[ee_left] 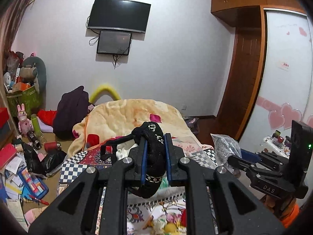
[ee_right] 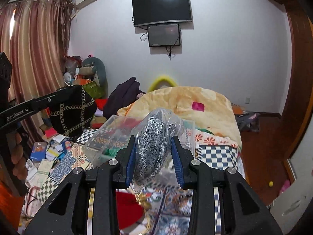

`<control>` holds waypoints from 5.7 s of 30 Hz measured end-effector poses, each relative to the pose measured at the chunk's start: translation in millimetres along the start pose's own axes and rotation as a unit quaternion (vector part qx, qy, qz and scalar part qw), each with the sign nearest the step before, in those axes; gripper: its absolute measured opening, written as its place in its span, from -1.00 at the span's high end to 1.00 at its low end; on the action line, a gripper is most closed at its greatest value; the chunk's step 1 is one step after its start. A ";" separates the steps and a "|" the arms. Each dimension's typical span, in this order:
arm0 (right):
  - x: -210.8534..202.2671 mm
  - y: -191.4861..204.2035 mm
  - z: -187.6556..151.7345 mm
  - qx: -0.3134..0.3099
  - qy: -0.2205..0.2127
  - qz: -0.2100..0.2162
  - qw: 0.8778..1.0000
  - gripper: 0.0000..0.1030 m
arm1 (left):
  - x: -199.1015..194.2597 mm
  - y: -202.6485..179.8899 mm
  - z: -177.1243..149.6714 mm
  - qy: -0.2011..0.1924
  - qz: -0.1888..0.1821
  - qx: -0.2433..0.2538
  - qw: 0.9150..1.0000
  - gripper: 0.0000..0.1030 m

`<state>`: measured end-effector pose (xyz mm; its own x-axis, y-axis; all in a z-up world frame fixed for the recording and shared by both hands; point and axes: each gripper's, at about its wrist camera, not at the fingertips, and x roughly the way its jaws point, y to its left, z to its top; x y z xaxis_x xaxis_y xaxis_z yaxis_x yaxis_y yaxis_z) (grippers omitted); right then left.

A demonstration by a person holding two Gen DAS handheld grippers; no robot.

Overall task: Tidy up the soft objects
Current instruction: 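Carry both items into the clear box and open both tools, then grasp the yellow floral cloth with the left tool while the right tool grasps the red hat, then carry both items into the clear box and open both tools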

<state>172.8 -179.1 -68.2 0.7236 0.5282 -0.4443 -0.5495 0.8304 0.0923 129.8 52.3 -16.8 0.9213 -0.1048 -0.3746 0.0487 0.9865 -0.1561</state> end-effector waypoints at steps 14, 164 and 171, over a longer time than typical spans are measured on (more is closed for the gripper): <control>57.5 3.8 10.4 -0.022 0.041 -0.001 0.999 0.39 | 90.0 -5.3 -18.8 0.075 0.015 0.017 0.997 0.70; 15.3 -25.2 19.2 0.038 -0.014 -0.017 0.999 0.61 | 41.6 6.4 -25.1 0.039 0.031 -0.031 0.998 0.75; 47.2 -26.9 13.9 0.050 0.019 -0.022 0.998 0.61 | 79.4 10.2 -38.0 0.081 0.022 -0.048 0.995 0.75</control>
<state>227.6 -174.0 -79.3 0.7285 0.4857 -0.4831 -0.4718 0.8670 0.1601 188.8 49.3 -82.9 0.8473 -0.0884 -0.5238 -0.0343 0.9749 -0.2199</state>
